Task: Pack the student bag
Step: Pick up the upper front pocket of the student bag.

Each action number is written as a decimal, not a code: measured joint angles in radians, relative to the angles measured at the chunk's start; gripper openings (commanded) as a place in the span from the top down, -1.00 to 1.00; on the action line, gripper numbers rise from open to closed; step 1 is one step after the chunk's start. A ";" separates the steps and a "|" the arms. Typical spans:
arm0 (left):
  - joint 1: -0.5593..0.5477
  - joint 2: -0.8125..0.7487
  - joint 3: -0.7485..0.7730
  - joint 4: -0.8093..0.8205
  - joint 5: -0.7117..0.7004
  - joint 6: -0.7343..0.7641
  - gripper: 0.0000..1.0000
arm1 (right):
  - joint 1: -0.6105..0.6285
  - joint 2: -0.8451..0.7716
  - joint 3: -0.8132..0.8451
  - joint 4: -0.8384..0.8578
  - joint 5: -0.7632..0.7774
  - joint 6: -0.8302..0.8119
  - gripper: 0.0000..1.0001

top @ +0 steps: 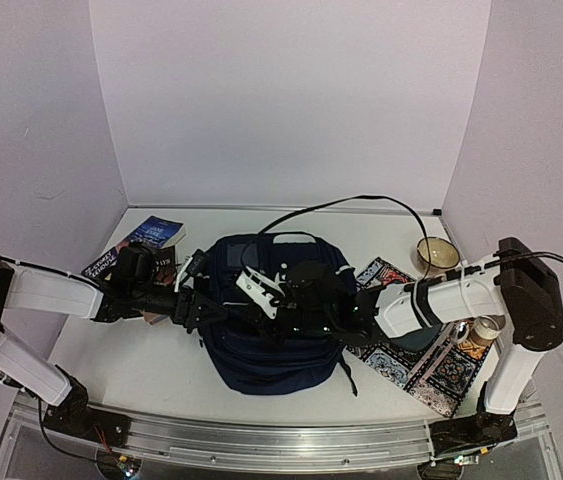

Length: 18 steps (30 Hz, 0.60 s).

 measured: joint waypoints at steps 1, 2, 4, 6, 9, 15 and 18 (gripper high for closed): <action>0.000 0.003 -0.001 0.000 -0.018 0.002 -0.47 | 0.000 0.000 0.000 0.000 0.000 0.000 1.00; -0.001 0.004 -0.002 0.000 -0.029 0.005 -0.40 | -0.001 0.000 0.000 0.000 0.000 0.000 1.00; -0.004 0.004 -0.003 0.000 -0.052 0.013 -0.23 | -0.002 0.000 0.000 -0.001 0.000 0.000 1.00; -0.009 0.002 -0.009 0.007 -0.075 0.035 -0.14 | -0.005 0.000 0.000 -0.001 0.000 0.001 1.00; -0.010 -0.006 -0.027 0.008 -0.128 0.065 -0.09 | -0.007 0.000 0.000 0.000 -0.003 0.001 1.00; -0.008 -0.066 -0.083 0.009 -0.264 0.108 -0.10 | -0.006 0.000 0.001 0.002 -0.014 0.003 1.00; -0.016 -0.073 -0.087 0.010 -0.306 0.126 -0.08 | -0.006 0.000 0.001 0.002 -0.016 0.003 1.00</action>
